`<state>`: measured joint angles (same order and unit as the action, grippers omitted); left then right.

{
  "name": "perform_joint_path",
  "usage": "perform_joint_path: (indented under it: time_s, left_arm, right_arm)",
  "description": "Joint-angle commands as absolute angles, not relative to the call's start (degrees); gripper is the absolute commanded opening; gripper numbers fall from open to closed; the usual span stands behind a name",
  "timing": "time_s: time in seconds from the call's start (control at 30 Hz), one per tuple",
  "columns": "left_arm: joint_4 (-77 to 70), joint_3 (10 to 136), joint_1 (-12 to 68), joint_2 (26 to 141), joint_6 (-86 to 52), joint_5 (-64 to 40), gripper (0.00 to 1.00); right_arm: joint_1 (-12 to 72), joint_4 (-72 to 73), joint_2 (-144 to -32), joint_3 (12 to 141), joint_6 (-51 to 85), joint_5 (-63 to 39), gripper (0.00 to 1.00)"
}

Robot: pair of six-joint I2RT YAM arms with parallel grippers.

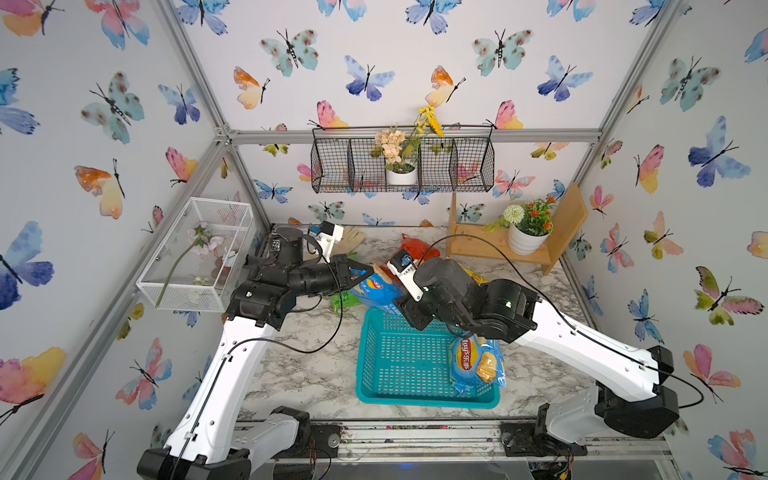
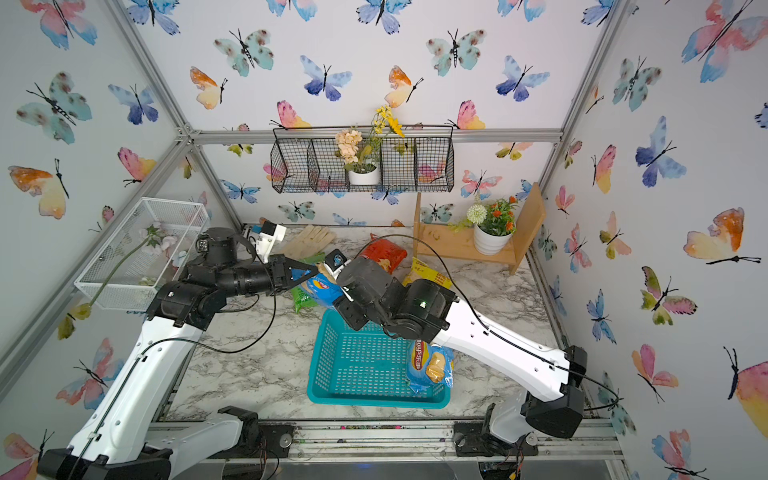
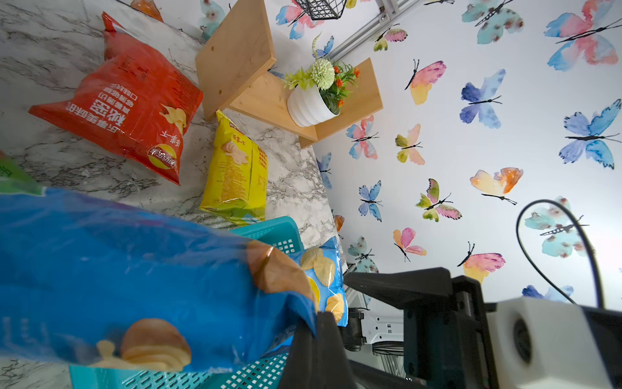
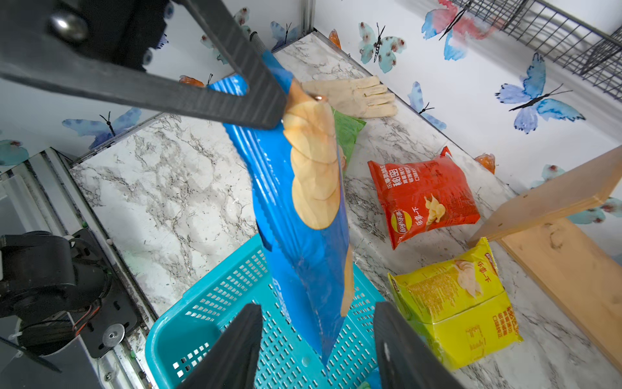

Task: Put the potato chips into the basket
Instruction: Pick up the potato chip from the center of the board.

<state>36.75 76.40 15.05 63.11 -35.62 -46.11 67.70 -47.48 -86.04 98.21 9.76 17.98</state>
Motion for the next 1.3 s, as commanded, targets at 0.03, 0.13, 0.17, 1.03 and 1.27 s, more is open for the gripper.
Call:
perform_joint_path:
  time_s: [0.03,0.13,0.17,1.03,1.27]
  left_arm:
    - [37.4,78.0,14.9,61.3,-36.1,-50.5,0.00]
    - [37.6,78.3,14.9,61.2,-36.2,-51.3,0.00]
    - [37.8,78.5,14.9,61.2,-36.2,-51.4,0.00]
    - [35.0,76.3,14.9,60.0,-38.6,-54.5,0.01]
    - [34.6,75.8,14.9,59.8,-39.1,-53.8,0.44]
  right_arm:
    - [67.9,-48.1,-86.6,99.5,9.5,15.8,0.56]
    - [67.9,-47.8,-86.7,99.4,9.5,14.9,0.55]
    - [67.9,-47.8,-86.9,99.4,9.6,14.9,0.55]
    - [67.9,-45.2,-88.0,96.5,13.4,11.2,0.05]
    - [67.9,-46.9,-86.5,97.7,17.5,8.3,0.02]
